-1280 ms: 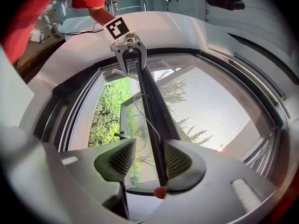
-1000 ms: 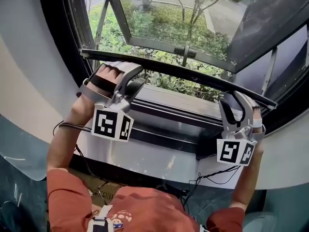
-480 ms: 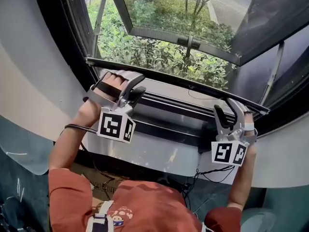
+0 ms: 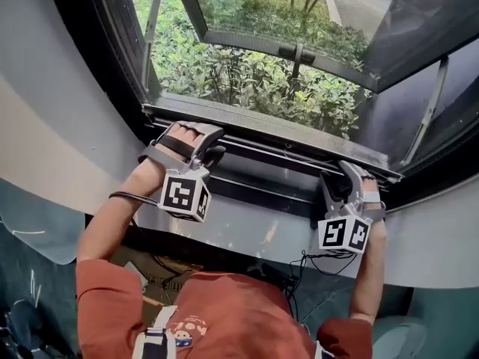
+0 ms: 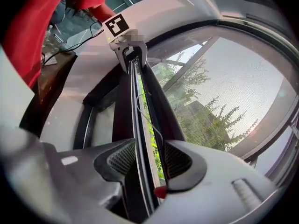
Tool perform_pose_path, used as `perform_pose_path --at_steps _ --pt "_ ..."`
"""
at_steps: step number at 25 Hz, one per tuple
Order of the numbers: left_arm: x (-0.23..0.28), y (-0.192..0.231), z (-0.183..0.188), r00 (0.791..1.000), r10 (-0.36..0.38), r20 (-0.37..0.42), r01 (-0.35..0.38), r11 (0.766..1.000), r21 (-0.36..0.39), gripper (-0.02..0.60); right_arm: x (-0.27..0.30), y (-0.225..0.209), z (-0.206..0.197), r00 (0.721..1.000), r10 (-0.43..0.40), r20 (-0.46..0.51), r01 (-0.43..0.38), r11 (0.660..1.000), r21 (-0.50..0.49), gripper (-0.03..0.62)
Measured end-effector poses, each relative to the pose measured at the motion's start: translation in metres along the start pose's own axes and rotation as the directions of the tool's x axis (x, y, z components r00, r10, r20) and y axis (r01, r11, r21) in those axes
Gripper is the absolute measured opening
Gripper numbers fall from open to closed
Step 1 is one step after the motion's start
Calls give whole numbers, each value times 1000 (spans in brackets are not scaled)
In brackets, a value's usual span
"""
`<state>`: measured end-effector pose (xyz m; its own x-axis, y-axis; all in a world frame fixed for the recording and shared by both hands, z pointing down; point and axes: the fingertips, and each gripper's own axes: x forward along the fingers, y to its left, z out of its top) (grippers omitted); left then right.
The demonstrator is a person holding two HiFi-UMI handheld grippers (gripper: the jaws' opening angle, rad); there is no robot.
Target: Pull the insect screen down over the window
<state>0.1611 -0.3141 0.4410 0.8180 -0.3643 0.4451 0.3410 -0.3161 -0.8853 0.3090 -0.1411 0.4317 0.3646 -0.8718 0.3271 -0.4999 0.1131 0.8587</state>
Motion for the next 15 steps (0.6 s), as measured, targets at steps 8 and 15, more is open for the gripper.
perform_pose_path --at_steps 8,15 --pt "0 -7 0 1000 -21 3 21 1000 -11 201 -2 7 0 1000 28 11 -29 998 59 207" --pt "3 -16 -2 999 -41 -3 41 999 -14 204 1 14 -4 999 36 10 -37 997 64 212"
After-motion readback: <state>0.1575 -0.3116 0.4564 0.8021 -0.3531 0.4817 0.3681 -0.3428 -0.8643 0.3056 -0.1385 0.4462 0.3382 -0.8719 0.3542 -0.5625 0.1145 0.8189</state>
